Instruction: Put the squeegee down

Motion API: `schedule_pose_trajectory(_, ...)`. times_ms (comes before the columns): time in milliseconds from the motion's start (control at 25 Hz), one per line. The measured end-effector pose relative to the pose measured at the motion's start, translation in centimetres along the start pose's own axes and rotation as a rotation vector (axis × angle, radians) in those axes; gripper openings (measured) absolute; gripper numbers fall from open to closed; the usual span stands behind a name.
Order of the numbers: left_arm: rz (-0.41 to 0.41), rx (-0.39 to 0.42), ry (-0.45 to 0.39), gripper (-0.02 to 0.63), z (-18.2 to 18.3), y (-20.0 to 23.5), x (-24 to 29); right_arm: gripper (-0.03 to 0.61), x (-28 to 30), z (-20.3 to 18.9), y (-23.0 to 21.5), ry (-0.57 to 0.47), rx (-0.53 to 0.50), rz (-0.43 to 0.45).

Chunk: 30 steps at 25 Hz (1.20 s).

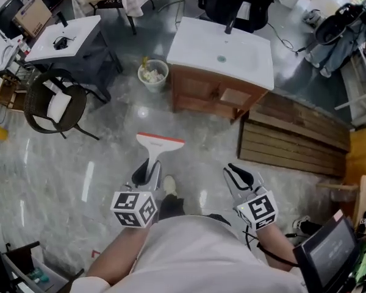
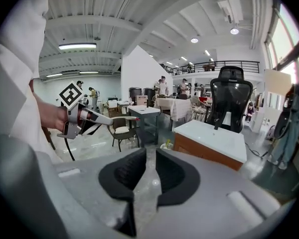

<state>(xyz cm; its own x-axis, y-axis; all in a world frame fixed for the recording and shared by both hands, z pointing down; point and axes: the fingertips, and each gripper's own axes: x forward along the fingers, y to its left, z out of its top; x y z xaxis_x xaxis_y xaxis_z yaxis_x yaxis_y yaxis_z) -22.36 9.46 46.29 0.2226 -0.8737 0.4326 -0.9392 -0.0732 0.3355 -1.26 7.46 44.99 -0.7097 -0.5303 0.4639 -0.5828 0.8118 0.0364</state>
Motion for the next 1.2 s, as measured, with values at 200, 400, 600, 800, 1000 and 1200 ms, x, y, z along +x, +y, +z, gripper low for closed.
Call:
schedule_pose_trajectory(200, -0.045, 0.038, 0.029, 0.097, 6.2, 6.0, 6.6, 0.049, 7.4, 6.0, -2.8, -0.023, 0.032, -0.049)
schedule_pose_trajectory(400, -0.033, 0.030, 0.027, 0.097, 11.1, 8.9, 13.8, 0.049, 12.3, 8.5, -7.0, 0.002, 0.057, -0.053)
schedule_pose_trajectory(600, -0.017, 0.043, 0.021, 0.097, 15.4, 10.9, 21.3, 0.049, 17.8, 10.5, -12.4, -0.001, 0.043, -0.042)
schedule_pose_trajectory(800, 0.004, 0.046, 0.029, 0.097, 19.8, 10.9, 31.0, 0.049, 23.2, 12.5, -20.7, -0.024, 0.043, -0.001)
schedule_pose_trajectory(1000, 0.023, 0.058, 0.047, 0.097, 24.4, 9.7, 42.8, 0.049, 27.9, 14.4, -31.6, -0.028, 0.042, 0.043)
schedule_pose_trajectory(1200, 0.043, 0.091, 0.068, 0.097, 27.8, 8.8, 53.9, 0.049, 30.9, 14.1, -40.5, -0.027, 0.036, 0.060)
